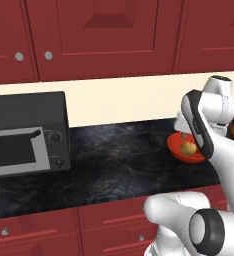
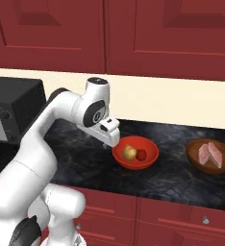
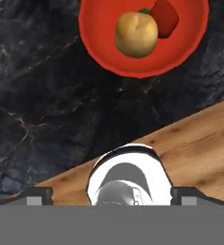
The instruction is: Place the bowl with the bell pepper and potato on the top shelf of the fridge. Place the bowl with the steaks on the second highest shelf of the fridge.
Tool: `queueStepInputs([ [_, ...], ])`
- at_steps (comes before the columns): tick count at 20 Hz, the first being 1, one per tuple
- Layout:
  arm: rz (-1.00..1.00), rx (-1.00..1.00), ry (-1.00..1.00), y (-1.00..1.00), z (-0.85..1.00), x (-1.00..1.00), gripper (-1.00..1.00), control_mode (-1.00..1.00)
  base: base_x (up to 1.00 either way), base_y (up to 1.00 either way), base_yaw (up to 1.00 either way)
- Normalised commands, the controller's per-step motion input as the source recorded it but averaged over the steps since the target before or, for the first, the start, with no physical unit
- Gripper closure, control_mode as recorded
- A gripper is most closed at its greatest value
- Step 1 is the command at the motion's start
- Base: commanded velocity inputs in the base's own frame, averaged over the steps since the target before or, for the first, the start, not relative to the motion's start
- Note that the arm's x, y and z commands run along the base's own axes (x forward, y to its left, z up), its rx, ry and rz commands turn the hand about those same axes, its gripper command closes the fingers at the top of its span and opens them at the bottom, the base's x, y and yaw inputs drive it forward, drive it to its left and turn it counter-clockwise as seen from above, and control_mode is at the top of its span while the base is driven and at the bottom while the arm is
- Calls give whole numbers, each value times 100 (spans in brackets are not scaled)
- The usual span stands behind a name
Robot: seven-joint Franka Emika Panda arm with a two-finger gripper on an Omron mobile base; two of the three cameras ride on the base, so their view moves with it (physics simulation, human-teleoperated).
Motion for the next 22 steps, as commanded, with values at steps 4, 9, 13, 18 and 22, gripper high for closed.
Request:
queueStepInputs([
  [4,-51,19,22,-100,-63,-8,-100,-100,0,0,0],
  [9,-38,17,25,-100,-58,20,-100,-100,0,0,0],
  [13,-10,6,15,-50,-17,11,-100,-100,0,0,0],
  [18,-7,3,0,-35,-60,54,-100,-100,0,0,0],
  [22,-7,0,0,-7,-55,55,-100,-100,0,0,0],
])
